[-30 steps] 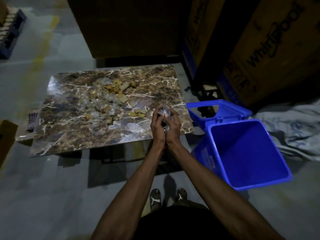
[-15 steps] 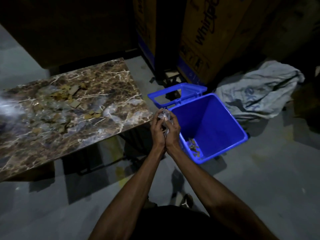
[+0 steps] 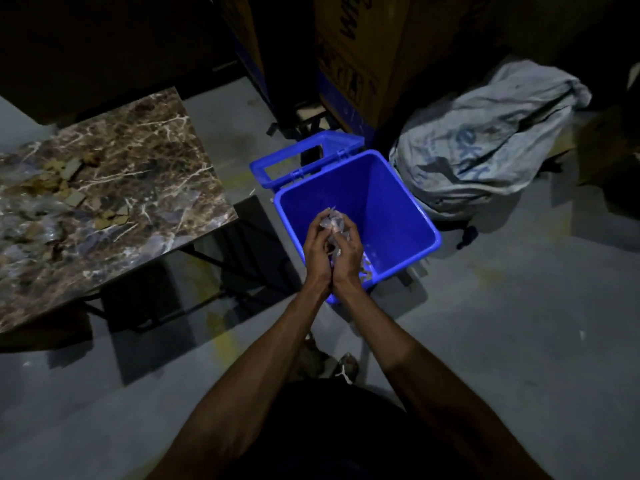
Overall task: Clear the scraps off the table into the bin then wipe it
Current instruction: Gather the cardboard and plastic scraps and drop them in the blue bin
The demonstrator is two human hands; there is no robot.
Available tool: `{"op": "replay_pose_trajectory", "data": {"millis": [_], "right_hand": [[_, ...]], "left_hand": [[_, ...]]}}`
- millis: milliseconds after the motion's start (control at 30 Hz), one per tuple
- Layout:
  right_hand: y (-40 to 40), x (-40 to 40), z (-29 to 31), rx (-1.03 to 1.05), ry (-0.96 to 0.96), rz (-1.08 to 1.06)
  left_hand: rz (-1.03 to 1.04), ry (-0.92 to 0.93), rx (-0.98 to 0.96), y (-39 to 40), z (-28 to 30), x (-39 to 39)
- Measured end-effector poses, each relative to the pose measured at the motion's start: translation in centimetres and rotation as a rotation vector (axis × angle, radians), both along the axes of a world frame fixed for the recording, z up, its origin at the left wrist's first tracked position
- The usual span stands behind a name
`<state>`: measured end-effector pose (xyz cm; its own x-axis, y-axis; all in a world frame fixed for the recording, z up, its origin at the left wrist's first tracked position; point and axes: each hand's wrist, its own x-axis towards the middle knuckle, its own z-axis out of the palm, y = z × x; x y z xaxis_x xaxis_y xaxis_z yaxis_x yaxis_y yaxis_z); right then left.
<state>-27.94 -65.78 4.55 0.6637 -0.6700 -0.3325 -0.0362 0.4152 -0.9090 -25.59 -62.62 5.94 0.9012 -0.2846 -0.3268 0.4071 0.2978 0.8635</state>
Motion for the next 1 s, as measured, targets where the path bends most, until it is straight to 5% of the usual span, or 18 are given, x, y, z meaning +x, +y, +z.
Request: {"op": "replay_pose_trajectory", "data": {"millis": [233,500,800,1000], "right_hand": [[-6.2,0.2,-0.1,-0.077,0.124,-0.148],[-11.6,2.4,-3.5,-0.076,0.212,-0.066],[-16.3,6.3,-13.8,-0.064,0.338,0.269],[-21.8,5.9,-22.2,-0.261,0.494,0.543]], "left_hand": [[-0.113,0.028,0.056,-6.5,-2.3,1.0],[-0.061,0.161,0.097,-11.2,-6.0,2.9],[0.177,0.370,0.202,-14.7,-13.8,6.5],[0.110,0.533,0.403,-15.9,-27.3,6.8]]}}
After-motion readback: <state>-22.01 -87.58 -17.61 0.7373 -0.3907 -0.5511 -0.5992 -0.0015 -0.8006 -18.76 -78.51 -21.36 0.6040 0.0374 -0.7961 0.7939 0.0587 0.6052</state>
